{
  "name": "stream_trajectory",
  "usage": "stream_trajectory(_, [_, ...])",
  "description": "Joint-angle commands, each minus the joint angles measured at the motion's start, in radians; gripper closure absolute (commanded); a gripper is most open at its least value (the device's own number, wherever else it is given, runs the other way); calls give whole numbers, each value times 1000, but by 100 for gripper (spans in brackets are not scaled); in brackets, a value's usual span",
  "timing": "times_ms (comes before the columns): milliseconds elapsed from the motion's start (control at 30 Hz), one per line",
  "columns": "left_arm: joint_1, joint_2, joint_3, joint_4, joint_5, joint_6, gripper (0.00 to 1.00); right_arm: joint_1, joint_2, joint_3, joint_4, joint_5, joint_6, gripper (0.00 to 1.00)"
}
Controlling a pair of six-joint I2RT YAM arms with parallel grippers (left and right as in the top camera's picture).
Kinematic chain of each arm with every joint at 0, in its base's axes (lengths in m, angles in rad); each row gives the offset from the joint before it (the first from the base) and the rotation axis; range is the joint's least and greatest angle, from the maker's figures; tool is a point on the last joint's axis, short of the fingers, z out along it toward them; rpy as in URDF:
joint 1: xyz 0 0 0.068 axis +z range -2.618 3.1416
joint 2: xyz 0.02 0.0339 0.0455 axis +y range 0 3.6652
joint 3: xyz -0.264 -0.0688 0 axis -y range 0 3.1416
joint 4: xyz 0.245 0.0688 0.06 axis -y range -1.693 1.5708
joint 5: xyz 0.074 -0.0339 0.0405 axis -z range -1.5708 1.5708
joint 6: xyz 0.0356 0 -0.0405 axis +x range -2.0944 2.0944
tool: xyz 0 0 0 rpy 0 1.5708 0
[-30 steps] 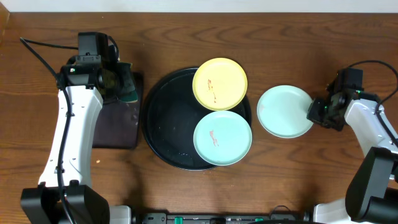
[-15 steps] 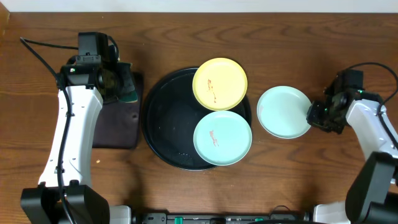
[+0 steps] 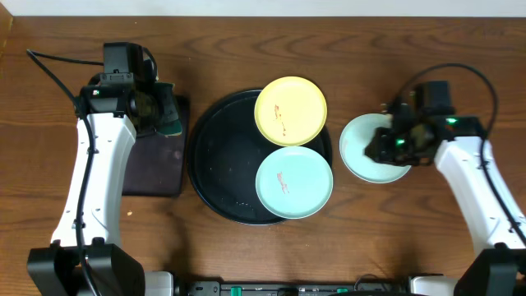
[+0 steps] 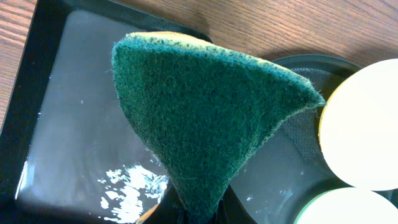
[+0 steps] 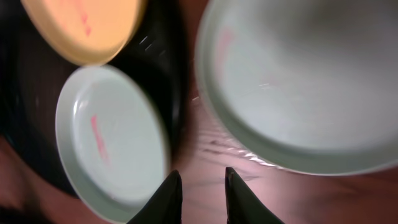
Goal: Clean dirty plates on tray and stack at the side
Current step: 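Move the right gripper to grasp the lower pale-green plate's rim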
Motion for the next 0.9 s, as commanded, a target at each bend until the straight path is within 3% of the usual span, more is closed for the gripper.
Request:
stream_trajectory(0, [4,11,3,0,-10,-2,92,98,39,-10,-4,32,53,79])
stream_trajectory(267, [4,11,3,0,-10,-1,93,264,142,-10,3,119,126,78])
stream_trajectory(567, [4,11,3,0,-10,-1,93,318,256,-10,44,127,126,78])
stream_trajectory(667, [4,11,3,0,-10,-1,93,325,275,-10,56,127,125,83])
stream_trajectory(767, [4,11,3,0,-10,-1,92,333,277,-10,61,126,124,99])
stream_trajectory(867, [4,11,3,0,-10,-2,93,356,274,-6,76,80,121,99])
